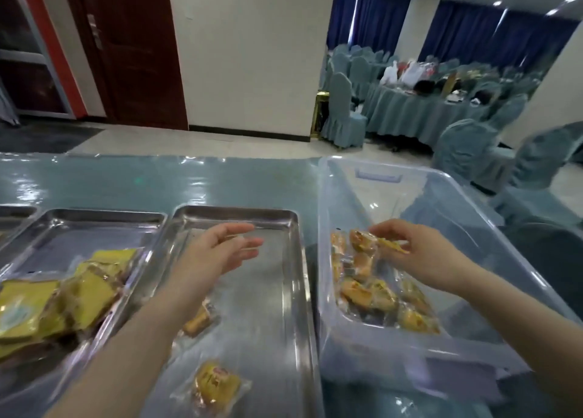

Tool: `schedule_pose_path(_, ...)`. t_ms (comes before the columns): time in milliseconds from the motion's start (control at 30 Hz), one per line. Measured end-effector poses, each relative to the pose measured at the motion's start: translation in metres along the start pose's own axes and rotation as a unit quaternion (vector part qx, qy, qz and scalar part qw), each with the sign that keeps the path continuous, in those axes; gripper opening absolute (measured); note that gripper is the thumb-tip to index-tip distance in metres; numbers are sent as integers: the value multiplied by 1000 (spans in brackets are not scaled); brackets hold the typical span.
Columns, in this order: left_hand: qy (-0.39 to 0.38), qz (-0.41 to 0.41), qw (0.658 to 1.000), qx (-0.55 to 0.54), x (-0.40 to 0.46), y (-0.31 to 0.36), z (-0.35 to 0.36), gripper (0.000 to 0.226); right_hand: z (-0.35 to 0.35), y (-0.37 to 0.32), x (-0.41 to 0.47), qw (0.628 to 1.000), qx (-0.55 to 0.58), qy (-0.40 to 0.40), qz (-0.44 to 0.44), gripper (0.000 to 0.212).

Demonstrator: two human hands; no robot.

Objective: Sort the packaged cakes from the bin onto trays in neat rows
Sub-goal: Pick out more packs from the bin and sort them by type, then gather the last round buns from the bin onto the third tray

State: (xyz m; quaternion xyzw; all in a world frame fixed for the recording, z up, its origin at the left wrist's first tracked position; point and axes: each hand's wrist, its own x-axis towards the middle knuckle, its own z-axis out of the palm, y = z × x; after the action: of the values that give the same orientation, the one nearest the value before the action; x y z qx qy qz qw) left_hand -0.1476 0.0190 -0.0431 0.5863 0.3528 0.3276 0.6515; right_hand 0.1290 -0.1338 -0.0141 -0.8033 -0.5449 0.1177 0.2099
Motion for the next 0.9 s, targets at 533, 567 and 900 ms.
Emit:
schedule_pose_path(533, -106, 150, 797, 575, 58, -16, 161, 66, 45, 127, 7, 829, -352, -435, -10, 111)
schedule_pose_path(567, -108, 154, 768, 612, 60, -19, 161, 70, 56, 130, 5, 824, -359, -437, -16, 113)
schedule_pose_path(900, -81, 162, 787, 590, 56, -28, 155, 69, 93, 169, 33, 799, -420, -405, -144, 126)
